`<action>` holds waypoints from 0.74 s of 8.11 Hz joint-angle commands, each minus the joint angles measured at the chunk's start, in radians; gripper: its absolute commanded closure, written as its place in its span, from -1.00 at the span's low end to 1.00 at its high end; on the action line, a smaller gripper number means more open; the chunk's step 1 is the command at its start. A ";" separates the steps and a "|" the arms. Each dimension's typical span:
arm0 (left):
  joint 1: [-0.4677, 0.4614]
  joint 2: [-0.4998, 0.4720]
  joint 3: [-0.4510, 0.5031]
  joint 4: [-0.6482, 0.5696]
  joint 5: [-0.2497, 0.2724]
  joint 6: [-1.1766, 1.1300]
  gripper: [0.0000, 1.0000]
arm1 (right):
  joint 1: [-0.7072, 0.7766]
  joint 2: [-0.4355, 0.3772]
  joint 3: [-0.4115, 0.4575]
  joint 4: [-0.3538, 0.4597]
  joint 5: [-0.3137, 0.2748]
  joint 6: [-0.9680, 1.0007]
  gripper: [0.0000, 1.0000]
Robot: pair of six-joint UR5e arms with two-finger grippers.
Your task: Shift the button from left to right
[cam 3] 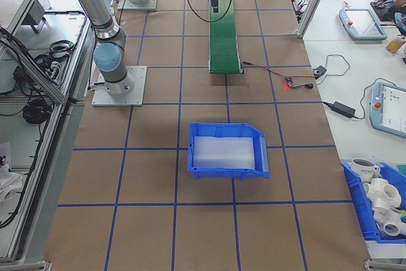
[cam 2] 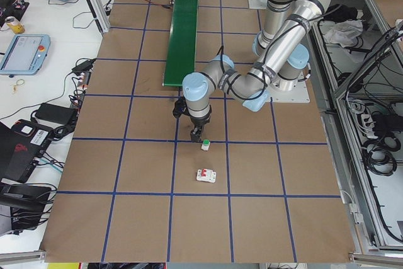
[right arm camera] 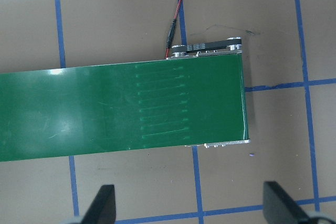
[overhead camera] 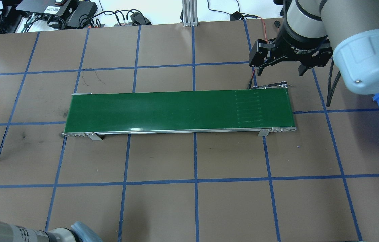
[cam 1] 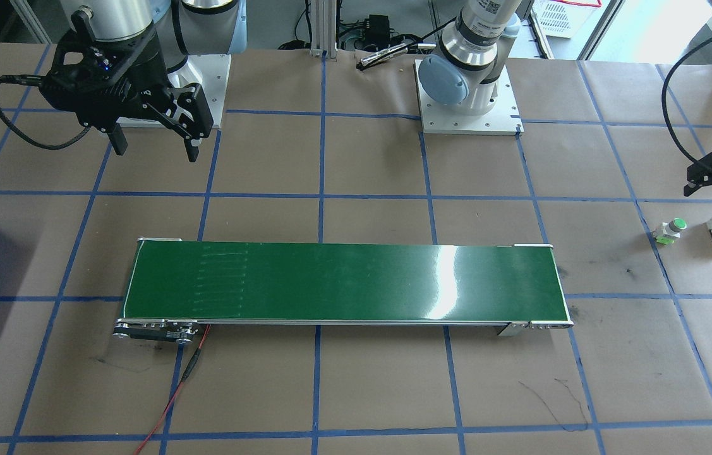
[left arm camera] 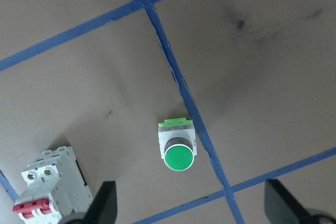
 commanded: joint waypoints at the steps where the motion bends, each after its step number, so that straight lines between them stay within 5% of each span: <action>1: 0.013 -0.085 -0.003 0.026 0.104 0.032 -1.00 | 0.000 0.001 0.000 0.000 0.000 0.000 -1.00; 6: 0.013 -0.153 -0.005 0.029 0.116 0.015 -1.00 | 0.000 0.000 0.000 0.000 0.000 0.000 -1.00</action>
